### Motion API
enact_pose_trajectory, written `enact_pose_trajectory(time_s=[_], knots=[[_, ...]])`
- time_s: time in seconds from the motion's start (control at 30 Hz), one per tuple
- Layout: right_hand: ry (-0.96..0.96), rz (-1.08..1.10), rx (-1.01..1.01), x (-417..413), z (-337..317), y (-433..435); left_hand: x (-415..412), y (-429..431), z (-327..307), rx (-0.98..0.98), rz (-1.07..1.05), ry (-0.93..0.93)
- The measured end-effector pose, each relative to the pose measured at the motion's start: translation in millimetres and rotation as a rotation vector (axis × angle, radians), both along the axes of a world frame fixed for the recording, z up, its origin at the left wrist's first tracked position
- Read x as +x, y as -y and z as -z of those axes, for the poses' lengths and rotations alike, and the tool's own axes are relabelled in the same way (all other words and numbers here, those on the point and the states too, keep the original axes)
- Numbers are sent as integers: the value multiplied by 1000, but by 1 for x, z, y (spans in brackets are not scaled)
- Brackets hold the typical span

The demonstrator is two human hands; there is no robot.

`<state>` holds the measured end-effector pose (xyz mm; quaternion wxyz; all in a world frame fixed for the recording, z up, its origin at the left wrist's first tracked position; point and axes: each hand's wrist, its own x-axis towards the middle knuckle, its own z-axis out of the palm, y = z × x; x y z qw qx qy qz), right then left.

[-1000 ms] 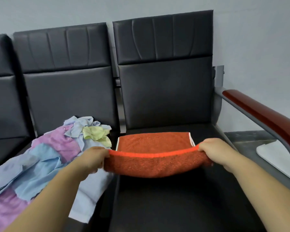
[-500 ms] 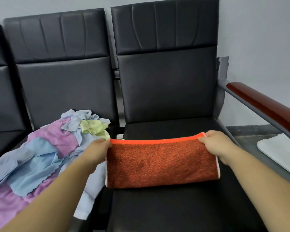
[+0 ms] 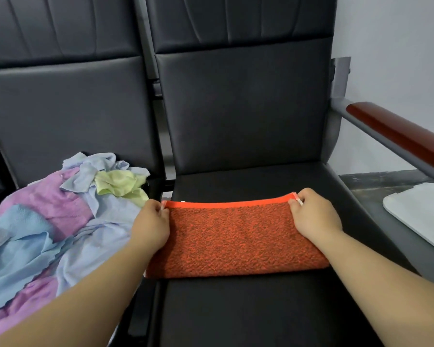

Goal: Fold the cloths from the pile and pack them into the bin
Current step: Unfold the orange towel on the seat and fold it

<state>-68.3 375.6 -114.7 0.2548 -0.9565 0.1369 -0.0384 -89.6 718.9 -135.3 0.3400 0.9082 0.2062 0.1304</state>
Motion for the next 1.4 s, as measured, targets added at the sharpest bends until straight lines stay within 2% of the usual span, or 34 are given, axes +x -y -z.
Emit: enact_pose_trajectory(time_s=[0.17, 0.33, 0.4, 0.5, 0.6, 0.7, 0.77, 0.87, 0.93, 1.03, 1.13, 1.2, 1.23, 1.3, 1.37, 1.4], knots=[[-18, 14, 2, -12, -10, -4, -12, 5, -5, -33, 55, -42], [44, -99, -199, -31, -25, -8, -34, 19, -21, 302, 122, -8], [28, -199, -221, -38, -28, -12, -44, 33, -28, 275, 245, 21], [-125, -336, -249, -49, -29, -18, -63, 59, -35, 208, 516, -41], [-230, -385, -298, -56, -33, -20, -78, 81, -35, 295, 656, -162], [-323, -450, -328, -65, -45, -23, -79, 90, -31, 558, 541, -276], [-391, -571, -378, -73, -52, -27, -74, 89, -29, 625, 464, -298], [-435, -747, -258, -84, -52, -33, -68, 85, -26, 574, 363, -377], [-430, -809, -146, -89, -49, -35, -66, 82, -24, 463, 346, -327], [-382, -797, -117, -89, -48, -33, -74, 88, -30, 23, 492, -206], [-361, -750, -141, -84, -46, -26, -99, 100, -44, -423, 646, -301], [-393, -743, -137, -81, -45, -23, -113, 104, -49, -567, 789, -388], [-412, -749, -130, -81, -44, -22, -118, 104, -49, -531, 863, -396], [-452, -766, -94, -82, -47, -21, -123, 103, -48, -304, 923, -356], [-508, -781, -35, -84, -55, -19, -121, 104, -46, -84, 833, -234], [-537, -791, -25, -86, -59, -18, -119, 104, -46, -49, 771, -179]])
